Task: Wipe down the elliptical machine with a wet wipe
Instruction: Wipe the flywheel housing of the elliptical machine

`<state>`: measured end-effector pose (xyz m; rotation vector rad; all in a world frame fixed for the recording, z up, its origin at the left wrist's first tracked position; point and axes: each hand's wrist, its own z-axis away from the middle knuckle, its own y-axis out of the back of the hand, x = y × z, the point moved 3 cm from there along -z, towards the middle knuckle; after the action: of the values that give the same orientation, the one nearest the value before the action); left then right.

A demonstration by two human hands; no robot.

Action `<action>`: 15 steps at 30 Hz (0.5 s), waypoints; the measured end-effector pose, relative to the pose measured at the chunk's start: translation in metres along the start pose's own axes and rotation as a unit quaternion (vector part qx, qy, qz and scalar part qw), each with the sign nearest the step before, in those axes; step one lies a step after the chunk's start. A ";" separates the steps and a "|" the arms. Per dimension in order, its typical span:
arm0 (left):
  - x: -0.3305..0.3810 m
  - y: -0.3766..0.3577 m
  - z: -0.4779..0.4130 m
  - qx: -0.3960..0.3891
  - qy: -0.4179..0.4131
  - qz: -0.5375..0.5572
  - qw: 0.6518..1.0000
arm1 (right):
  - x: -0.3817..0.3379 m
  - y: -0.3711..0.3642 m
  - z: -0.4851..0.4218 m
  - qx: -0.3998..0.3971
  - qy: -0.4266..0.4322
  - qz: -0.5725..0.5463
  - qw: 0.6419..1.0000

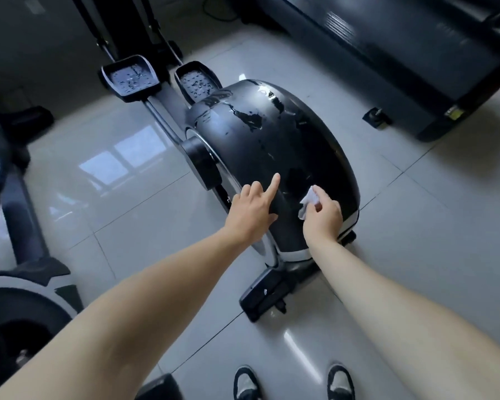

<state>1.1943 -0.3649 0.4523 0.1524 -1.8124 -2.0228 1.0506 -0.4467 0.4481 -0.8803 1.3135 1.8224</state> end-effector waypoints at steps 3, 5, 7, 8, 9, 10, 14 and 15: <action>0.000 -0.001 0.002 0.008 0.006 0.003 1.000 | 0.007 -0.002 0.003 0.024 -0.029 -0.014 0.999; -0.002 -0.002 0.001 0.016 0.003 -0.007 1.000 | -0.002 -0.010 0.002 0.025 -0.024 -0.025 0.999; -0.003 -0.002 0.001 0.022 0.001 -0.019 1.000 | -0.016 -0.020 0.002 0.011 0.018 -0.011 1.000; -0.003 -0.001 0.001 0.025 0.002 -0.024 0.999 | -0.021 -0.025 0.002 -0.005 0.047 -0.001 0.999; -0.002 -0.001 0.001 0.027 0.004 -0.029 0.999 | -0.025 -0.030 0.002 -0.021 0.073 0.012 0.997; 0.000 0.000 0.000 0.027 0.006 -0.034 0.999 | -0.026 -0.034 0.001 -0.033 0.092 0.027 0.995; 0.008 0.005 -0.004 0.029 0.001 -0.075 0.997 | -0.007 -0.024 0.004 -0.018 0.055 -0.003 0.998; 0.009 0.006 -0.006 0.031 -0.002 -0.086 0.996 | 0.002 -0.019 0.005 -0.004 0.022 -0.023 0.999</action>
<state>1.1892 -0.3739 0.4590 0.3339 -1.9230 -2.0832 1.0652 -0.4376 0.4387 -0.9525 1.3037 1.7830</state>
